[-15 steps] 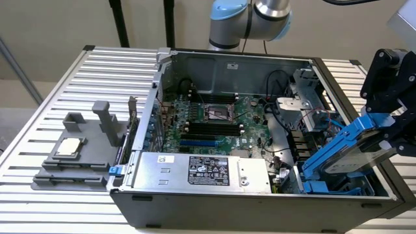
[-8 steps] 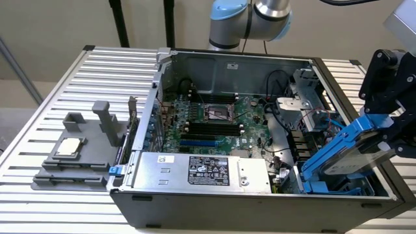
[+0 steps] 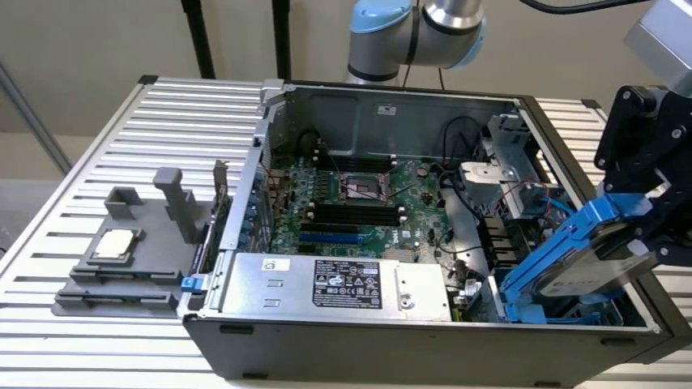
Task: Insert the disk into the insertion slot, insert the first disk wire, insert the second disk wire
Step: 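Insert the disk into the insertion slot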
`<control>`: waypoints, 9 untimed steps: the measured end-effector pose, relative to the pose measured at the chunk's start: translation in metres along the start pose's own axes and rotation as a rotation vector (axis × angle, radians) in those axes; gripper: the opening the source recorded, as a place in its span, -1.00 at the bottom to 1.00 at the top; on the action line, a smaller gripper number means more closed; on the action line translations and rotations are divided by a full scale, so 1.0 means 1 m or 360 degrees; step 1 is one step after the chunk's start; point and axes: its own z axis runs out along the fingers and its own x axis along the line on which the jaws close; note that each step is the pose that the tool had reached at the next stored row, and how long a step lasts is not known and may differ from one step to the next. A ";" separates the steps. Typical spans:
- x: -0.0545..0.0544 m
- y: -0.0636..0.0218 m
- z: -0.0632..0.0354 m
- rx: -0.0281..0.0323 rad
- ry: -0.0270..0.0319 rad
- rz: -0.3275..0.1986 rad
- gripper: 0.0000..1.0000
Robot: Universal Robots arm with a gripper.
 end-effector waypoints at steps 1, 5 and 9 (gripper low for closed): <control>0.000 0.0010 0.0000 0.00021 0.00003 0.0002 -0.36; -0.004 0.0024 0.0005 0.00080 0.00004 0.0010 -0.36; -0.006 0.0024 0.0007 0.00115 0.00031 0.0031 -0.36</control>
